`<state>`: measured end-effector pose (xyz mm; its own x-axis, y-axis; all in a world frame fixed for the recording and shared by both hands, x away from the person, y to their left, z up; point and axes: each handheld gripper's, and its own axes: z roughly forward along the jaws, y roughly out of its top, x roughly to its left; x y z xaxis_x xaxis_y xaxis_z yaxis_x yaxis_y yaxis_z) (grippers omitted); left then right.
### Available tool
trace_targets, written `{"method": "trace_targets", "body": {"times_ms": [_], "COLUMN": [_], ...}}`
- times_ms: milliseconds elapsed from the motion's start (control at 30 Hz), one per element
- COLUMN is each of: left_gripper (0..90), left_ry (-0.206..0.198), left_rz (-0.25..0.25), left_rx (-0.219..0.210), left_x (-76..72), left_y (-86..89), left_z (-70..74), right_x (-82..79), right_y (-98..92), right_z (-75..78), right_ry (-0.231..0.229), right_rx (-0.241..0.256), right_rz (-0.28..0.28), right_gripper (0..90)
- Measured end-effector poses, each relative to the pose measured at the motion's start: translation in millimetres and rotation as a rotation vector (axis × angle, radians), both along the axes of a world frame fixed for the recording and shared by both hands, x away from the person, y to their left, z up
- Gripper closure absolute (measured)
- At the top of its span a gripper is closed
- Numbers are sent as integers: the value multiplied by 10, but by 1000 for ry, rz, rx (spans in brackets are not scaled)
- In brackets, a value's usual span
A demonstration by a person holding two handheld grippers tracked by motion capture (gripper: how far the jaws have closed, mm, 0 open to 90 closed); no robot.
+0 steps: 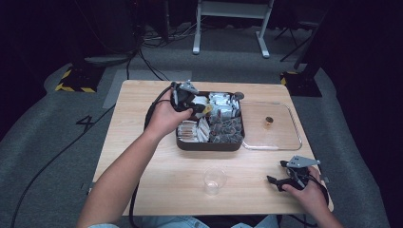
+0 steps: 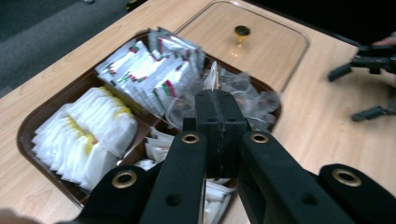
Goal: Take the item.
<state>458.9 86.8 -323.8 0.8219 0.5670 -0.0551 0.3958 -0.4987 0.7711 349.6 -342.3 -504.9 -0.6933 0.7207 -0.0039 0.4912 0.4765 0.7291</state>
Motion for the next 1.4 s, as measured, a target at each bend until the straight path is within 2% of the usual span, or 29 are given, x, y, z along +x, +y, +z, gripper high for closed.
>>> {"method": "trace_targets", "body": {"times_ms": [100, 367, 800, 1033, 1167, 1400], "left_gripper": [900, 900, 900, 900, 900, 900], "left_ry": [-15, -58, -91, -60, -57, -41], "left_rz": [-31, -104, -228, -268, -283, -315], "left_rx": [3, -29, -69, -78, -107, -116], "left_x": [-136, -465, -937, -1055, -1116, -1170], "left_y": [6, 5, -89, -143, -175, -241], "left_z": [14, 28, -92, -241, -348, -544], "right_x": [0, 0, 1, 3, 3, 3], "right_y": [0, 0, 1, 3, 3, 2], "right_z": [0, 0, 0, 0, 0, 0], "right_ry": [0, 0, 0, -1, -1, -1], "right_rx": [0, 0, 0, 0, 0, 0], "right_rz": [0, 0, -2, -4, -4, -4], "right_gripper": [96, 96, 96, 96, 96, 96]}}
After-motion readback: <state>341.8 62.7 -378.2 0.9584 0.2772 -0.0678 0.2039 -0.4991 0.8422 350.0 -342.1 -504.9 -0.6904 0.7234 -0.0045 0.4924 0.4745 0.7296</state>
